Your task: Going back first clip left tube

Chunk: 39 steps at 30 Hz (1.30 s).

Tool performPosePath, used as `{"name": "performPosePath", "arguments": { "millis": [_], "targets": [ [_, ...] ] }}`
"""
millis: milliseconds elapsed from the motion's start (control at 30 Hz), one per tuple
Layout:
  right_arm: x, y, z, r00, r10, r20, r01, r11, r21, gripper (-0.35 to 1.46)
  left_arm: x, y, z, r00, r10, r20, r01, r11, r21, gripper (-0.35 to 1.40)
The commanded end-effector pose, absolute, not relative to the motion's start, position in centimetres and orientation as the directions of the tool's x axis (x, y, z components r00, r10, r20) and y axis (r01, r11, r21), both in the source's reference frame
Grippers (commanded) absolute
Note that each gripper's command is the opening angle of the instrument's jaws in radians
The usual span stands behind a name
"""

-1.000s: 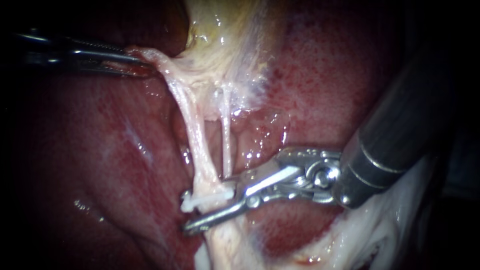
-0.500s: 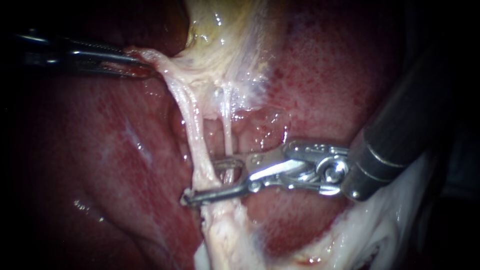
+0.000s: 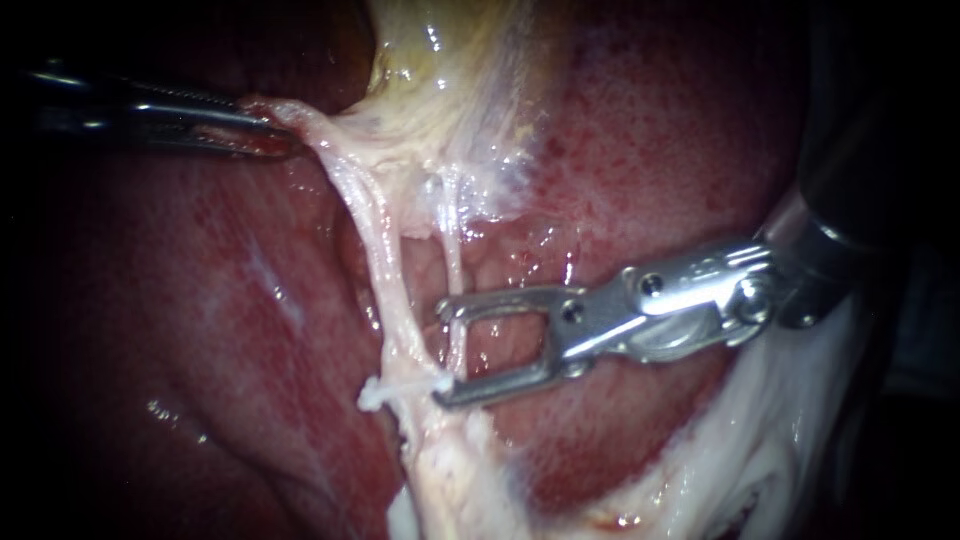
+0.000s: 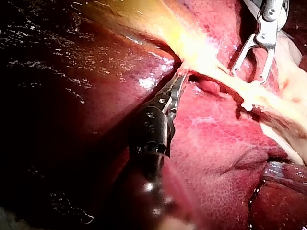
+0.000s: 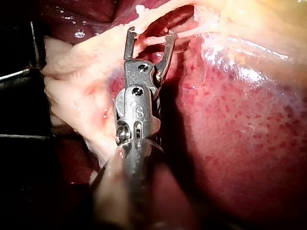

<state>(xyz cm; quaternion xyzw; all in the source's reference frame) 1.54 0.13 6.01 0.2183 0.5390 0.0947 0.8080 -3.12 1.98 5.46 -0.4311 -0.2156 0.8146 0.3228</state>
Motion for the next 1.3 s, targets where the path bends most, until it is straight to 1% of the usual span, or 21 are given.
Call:
{"name": "performPosePath", "arguments": {
  "millis": [33,100,167,267,367,567,767,1300],
  "targets": [
    [1.48,0.14,5.97,0.402,0.381,-0.832,0.079,0.891,0.446,0.50,-3.12,1.98,5.46,-0.420,0.711,-0.563,-0.339,-0.699,-0.630,-0.35],
    [1.37,0.16,5.89,0.403,0.346,-0.847,0.084,0.908,0.411,0.50,-3.11,1.98,5.46,-0.420,0.711,-0.564,-0.339,-0.699,-0.630,-0.35],
    [1.23,0.17,5.83,0.419,0.318,-0.851,0.088,0.918,0.387,0.50,-3.11,1.99,5.46,-0.420,0.711,-0.564,-0.338,-0.699,-0.630,-0.35],
    [1.04,0.17,5.76,0.444,0.283,-0.850,0.095,0.928,0.359,0.50,-3.10,1.99,5.47,-0.420,0.711,-0.564,-0.338,-0.699,-0.630,-0.35],
    [0.85,0.20,5.70,0.457,0.270,-0.847,0.096,0.932,0.349,0.50,-3.10,1.99,5.47,-0.420,0.711,-0.564,-0.337,-0.699,-0.630,-0.35],
    [0.66,0.34,5.58,0.456,0.269,-0.848,0.093,0.933,0.346,0.50,-3.12,2.00,5.48,-0.420,0.711,-0.564,-0.338,-0.699,-0.630,-0.35],
    [0.60,0.39,5.53,0.456,0.274,-0.847,0.093,0.932,0.351,0.50,-3.19,1.99,5.55,-0.420,0.710,-0.565,-0.342,-0.701,-0.626,-0.35],
    [0.59,0.38,5.51,0.456,0.273,-0.847,0.093,0.932,0.351,0.50,-3.63,1.78,5.98,-0.427,0.696,-0.578,-0.322,-0.714,-0.622,-0.35]
  ]
}}
